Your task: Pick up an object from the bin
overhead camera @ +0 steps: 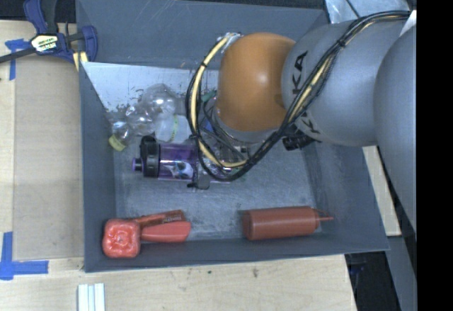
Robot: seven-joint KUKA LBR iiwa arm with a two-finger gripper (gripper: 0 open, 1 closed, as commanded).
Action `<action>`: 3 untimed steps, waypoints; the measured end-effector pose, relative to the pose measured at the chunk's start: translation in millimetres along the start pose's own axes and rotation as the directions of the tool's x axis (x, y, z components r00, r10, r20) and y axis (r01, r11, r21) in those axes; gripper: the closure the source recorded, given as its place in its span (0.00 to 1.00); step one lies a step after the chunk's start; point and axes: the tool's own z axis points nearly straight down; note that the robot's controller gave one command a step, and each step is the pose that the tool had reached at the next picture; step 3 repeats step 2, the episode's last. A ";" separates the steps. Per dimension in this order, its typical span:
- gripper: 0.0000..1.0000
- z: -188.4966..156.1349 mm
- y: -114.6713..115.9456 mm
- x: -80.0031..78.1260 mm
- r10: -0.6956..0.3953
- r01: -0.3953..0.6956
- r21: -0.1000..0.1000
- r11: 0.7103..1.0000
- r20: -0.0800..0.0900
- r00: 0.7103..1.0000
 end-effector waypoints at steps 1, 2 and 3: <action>1.00 -13.0 26.0 9.7 -0.059 0.059 -0.001 0.998 0.002 0.998; 1.00 -20.6 27.2 -8.0 -0.073 0.073 -0.002 0.997 0.001 0.997; 1.00 -20.6 27.2 -8.0 -0.073 0.073 -0.002 0.997 0.001 0.997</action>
Offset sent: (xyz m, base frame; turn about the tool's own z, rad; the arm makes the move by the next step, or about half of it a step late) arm 0.0157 0.0229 0.0231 -0.0738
